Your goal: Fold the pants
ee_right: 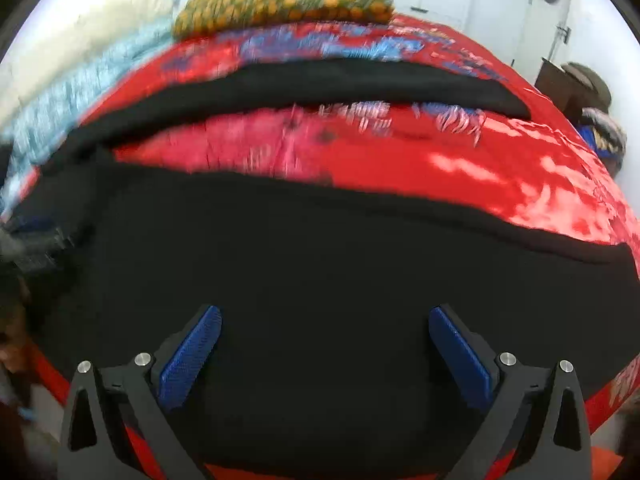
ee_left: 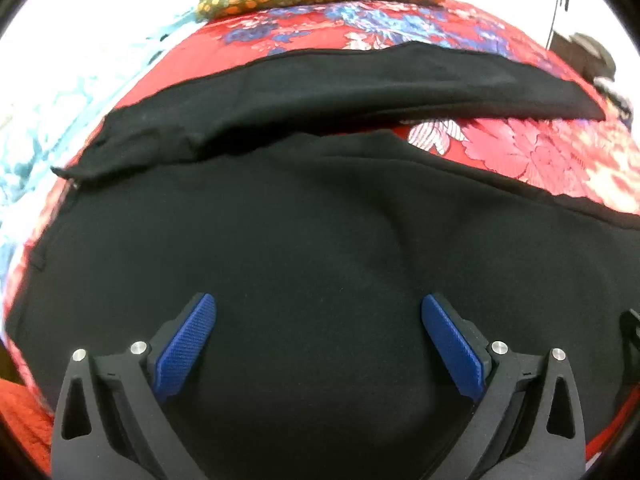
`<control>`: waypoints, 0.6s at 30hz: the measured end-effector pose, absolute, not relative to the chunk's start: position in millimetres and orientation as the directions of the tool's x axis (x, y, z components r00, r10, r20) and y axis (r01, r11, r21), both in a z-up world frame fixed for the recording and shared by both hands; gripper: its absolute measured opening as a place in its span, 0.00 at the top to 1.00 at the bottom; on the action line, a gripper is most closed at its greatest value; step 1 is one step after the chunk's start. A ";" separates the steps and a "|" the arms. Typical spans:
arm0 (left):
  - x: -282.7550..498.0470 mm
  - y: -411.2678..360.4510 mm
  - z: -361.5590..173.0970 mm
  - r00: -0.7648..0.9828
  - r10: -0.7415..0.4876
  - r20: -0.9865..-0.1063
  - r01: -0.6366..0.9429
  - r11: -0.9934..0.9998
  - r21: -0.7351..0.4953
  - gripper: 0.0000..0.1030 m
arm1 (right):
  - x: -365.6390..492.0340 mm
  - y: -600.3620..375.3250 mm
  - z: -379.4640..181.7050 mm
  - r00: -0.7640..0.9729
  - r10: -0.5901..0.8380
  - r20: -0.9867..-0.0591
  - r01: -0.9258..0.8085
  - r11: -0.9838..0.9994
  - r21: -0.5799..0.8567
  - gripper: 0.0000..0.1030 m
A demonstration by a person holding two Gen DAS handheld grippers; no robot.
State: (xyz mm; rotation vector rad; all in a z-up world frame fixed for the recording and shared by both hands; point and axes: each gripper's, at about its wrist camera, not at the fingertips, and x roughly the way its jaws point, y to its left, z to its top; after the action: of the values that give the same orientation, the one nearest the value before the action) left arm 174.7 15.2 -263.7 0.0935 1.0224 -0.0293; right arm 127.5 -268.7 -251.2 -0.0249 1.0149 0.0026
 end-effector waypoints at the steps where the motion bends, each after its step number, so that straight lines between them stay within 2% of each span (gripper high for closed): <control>1: 173.8 14.8 -264.3 0.530 0.014 -0.848 0.079 0.995 0.066 0.01 | 126.6 -271.5 -252.1 0.539 0.003 -0.842 0.004 1.000 0.007 0.00; 4: 175.1 17.8 -262.2 0.528 -0.003 -0.849 0.088 0.995 0.050 0.01 | 127.1 -277.7 -256.8 0.537 0.024 -0.843 0.022 0.999 0.043 0.00; 14: 182.7 21.8 -263.0 0.504 -0.032 -0.863 0.130 0.991 0.040 0.01 | 115.9 -274.3 -259.5 0.615 0.019 -0.788 0.020 0.999 0.040 0.00; 18: 176.0 24.8 -261.0 0.493 -0.029 -0.870 0.123 0.992 0.036 0.01 | 117.4 -275.5 -257.1 0.607 0.028 -0.794 0.013 0.999 0.045 0.00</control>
State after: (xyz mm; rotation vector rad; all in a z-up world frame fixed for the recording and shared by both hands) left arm 176.0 24.8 -261.0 0.0976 1.0522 -0.0922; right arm 117.4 -275.5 -257.1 0.0476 0.9187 0.0090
